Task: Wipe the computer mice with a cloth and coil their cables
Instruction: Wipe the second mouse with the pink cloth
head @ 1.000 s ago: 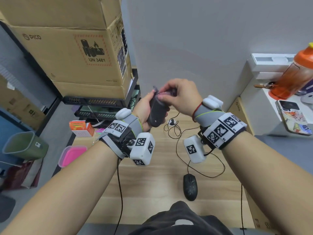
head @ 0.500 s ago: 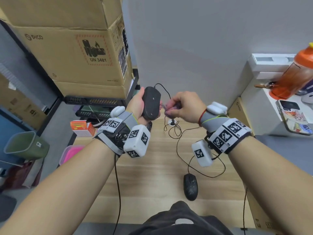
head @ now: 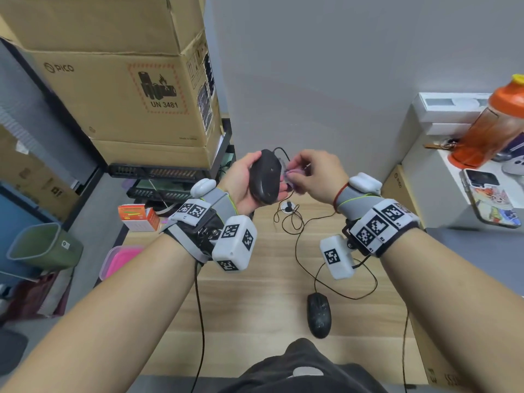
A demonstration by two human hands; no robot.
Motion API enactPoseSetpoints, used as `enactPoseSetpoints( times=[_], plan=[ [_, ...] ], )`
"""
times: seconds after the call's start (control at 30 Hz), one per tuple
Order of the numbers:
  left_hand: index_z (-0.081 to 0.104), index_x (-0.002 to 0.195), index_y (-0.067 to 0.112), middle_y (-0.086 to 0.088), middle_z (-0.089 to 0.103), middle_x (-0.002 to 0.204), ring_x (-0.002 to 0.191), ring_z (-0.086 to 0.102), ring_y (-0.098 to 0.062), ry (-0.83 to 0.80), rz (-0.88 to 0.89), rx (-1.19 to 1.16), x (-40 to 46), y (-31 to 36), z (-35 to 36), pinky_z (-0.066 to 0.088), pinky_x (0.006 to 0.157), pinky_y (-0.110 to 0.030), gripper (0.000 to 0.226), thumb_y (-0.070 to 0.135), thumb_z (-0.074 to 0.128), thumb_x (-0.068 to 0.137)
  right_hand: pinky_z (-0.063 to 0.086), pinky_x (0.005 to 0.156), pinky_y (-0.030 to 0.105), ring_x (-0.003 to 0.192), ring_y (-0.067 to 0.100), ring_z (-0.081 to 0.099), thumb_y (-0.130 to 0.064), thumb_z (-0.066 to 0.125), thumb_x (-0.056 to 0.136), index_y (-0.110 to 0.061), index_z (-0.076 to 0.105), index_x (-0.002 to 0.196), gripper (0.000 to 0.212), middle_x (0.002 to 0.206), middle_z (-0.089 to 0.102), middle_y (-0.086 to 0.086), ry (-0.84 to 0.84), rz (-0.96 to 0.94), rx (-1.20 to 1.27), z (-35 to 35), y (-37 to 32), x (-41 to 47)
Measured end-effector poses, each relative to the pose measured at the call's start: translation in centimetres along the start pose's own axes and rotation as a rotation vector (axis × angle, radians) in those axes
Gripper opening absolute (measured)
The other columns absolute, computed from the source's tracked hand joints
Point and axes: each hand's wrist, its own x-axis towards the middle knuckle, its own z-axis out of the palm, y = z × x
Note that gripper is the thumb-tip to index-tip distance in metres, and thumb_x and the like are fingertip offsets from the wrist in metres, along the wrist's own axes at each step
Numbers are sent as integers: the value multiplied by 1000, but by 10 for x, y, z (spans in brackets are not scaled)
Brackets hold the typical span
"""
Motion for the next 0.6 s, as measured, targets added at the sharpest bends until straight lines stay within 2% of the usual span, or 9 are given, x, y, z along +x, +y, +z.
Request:
enactPoseSetpoints(
  times=[0.1, 0.17, 0.23, 0.3, 0.33, 0.4, 0.47, 0.53, 0.6],
  plan=[
    [51, 132, -4, -28, 61, 116, 97, 63, -40, 90, -19, 19, 6, -6, -2, 54, 78, -49, 61, 48, 36, 104, 54, 80, 27, 73, 12, 65, -20, 74, 81, -23, 68, 86, 8, 78, 69, -5, 113, 21, 81, -10, 2, 0],
    [53, 131, 0, -23, 63, 115, 94, 63, -34, 90, 0, 7, 8, -10, -2, 53, 83, -48, 63, 53, 35, 103, 50, 73, 17, 70, 3, 62, -24, 77, 79, -25, 69, 86, 11, 79, 71, -8, 83, -58, 179, -13, -6, -3],
    [67, 114, 7, -11, 69, 105, 88, 64, -27, -2, 13, 39, 9, -11, -2, 49, 89, -43, 70, 64, 29, 99, 48, 68, 13, 68, 0, 62, -26, 78, 78, -24, 71, 87, 12, 79, 72, -9, -4, -125, 186, -10, -16, -8],
    [75, 93, 9, -7, 70, 92, 82, 63, -26, -100, 1, 45, 11, -11, -4, 44, 84, -40, 86, 72, 16, 95, 48, 65, 12, 66, 2, 63, -25, 79, 78, -23, 71, 88, 12, 78, 72, -7, -53, -123, 200, -5, -21, -9],
    [75, 90, 8, -8, 70, 91, 82, 62, -27, -130, -16, 24, 11, -11, -5, 41, 83, -39, 90, 71, 12, 96, 47, 61, 10, 63, 1, 62, -23, 79, 79, -22, 72, 88, 12, 76, 71, -6, -57, -110, 208, -4, -20, -9],
    [71, 99, 4, -12, 71, 95, 82, 66, -30, -137, -20, 3, 10, -10, -6, 40, 83, -41, 76, 56, 15, 102, 43, 57, 7, 57, -2, 60, -18, 78, 80, -20, 71, 86, 10, 72, 70, -5, -44, -75, 203, -3, -17, -8],
    [70, 97, 8, -10, 73, 85, 72, 70, -26, -102, 16, 48, 8, -10, -6, 49, 76, -39, 53, 40, 28, 103, 44, 56, 10, 54, 3, 61, -16, 76, 80, -20, 70, 83, 9, 68, 69, -3, 0, -20, 216, -7, -10, -8],
    [69, 96, 12, -3, 71, 71, 65, 68, -21, -53, 36, 83, 7, -13, -6, 54, 62, -33, 38, 32, 37, 100, 45, 53, 10, 51, 4, 61, -15, 76, 80, -21, 69, 81, 9, 65, 68, -4, 45, 3, 238, -13, -5, -8],
    [63, 108, 11, -3, 68, 72, 62, 66, -19, -34, 45, 73, 6, -13, -5, 51, 63, -32, 33, 31, 37, 100, 47, 54, 12, 52, 5, 61, -16, 77, 80, -23, 68, 80, 11, 66, 69, -4, 51, -9, 248, -16, -5, -8]
  ],
)
